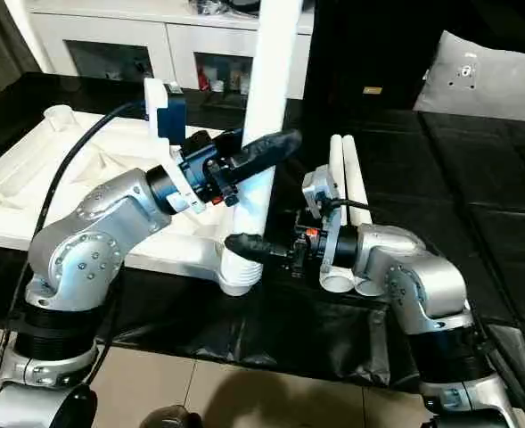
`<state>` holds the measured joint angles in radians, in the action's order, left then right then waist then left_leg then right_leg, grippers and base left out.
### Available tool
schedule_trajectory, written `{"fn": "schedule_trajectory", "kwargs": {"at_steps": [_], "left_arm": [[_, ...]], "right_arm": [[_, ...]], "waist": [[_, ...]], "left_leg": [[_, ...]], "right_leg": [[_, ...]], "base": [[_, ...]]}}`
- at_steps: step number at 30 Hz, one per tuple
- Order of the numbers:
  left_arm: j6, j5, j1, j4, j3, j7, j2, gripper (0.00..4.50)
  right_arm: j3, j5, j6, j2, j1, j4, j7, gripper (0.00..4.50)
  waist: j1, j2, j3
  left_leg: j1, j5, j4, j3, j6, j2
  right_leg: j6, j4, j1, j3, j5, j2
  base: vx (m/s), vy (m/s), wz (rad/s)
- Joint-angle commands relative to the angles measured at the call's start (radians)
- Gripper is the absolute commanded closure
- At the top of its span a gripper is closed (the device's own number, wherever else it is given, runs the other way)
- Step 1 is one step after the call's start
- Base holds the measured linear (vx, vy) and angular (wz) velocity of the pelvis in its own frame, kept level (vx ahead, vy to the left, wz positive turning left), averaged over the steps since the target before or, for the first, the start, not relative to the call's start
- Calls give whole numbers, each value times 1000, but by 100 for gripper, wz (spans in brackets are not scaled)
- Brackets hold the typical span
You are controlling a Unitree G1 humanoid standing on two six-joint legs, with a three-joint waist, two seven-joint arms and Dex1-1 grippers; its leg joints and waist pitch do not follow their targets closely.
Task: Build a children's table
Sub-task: Pick table leg
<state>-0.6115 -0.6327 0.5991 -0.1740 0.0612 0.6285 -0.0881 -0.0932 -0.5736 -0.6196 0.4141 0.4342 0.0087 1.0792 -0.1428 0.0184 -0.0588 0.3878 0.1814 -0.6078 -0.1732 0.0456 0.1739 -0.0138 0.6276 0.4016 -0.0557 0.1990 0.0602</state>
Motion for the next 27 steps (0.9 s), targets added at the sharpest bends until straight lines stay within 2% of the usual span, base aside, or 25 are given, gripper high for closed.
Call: {"fn": "schedule_trajectory", "kwargs": {"at_steps": [1, 12, 14, 18, 20, 22, 25, 27], "left_arm": [[4, -2, 8, -11, 13, 5, 3, 271], [18, 15, 8, -2, 36, 12, 5, 271], [19, 15, 8, -1, 36, 11, 5, 271], [22, 14, 8, -2, 38, 11, 5, 271], [21, 14, 8, -3, 39, 11, 4, 271], [22, 14, 8, -3, 39, 11, 4, 271], [21, 17, 7, -5, 44, 11, 2, 271], [18, 13, 9, -5, 42, 9, 4, 271]], "right_arm": [[-8, 8, 19, -2, 15, 6, 9, 98], [-17, -6, 22, -20, 11, 5, 24, 98], [-19, -6, 23, -21, 11, 7, 26, 131], [-20, -5, 20, -25, 10, 10, 32, 145], [-20, -7, 19, -26, 10, 13, 34, 177], [-20, -8, 18, -26, 10, 13, 34, 181], [-20, -14, 14, -26, 10, 15, 35, 222], [-19, -14, 12, -27, 9, 14, 35, 226]], "waist": [[0, -15, 73], [-1, -13, 74], [-1, -13, 74], [-1, -14, 75], [-1, -14, 75], [-1, -14, 75], [-2, -15, 74], [-2, -15, 75]], "left_leg": [[-13, 104, 60, 18, -35, 51], [-13, 101, 59, 18, -37, 51], [-12, 100, 59, 18, -37, 51], [-12, 98, 59, 18, -37, 51], [-12, 98, 59, 18, -38, 51], [-12, 99, 59, 18, -38, 51], [-12, 98, 59, 18, -38, 51], [-12, 96, 59, 18, -39, 51]], "right_leg": [[-177, -77, -55, 46, 163, 81], [-181, -76, -55, 46, 154, 81], [-180, -76, -56, 46, 154, 80], [-181, -75, -56, 46, 154, 81], [-181, -75, -56, 46, 152, 81], [-181, -75, -56, 46, 153, 81], [-178, -75, -56, 46, 155, 80], [-180, -74, -56, 46, 152, 81]], "base": [[0, 0, 0], [0, 0, 0], [0, 0, 0], [0, 0, 0], [0, 0, 0], [0, 0, 0], [0, 0, 0], [0, 0, 0]]}}
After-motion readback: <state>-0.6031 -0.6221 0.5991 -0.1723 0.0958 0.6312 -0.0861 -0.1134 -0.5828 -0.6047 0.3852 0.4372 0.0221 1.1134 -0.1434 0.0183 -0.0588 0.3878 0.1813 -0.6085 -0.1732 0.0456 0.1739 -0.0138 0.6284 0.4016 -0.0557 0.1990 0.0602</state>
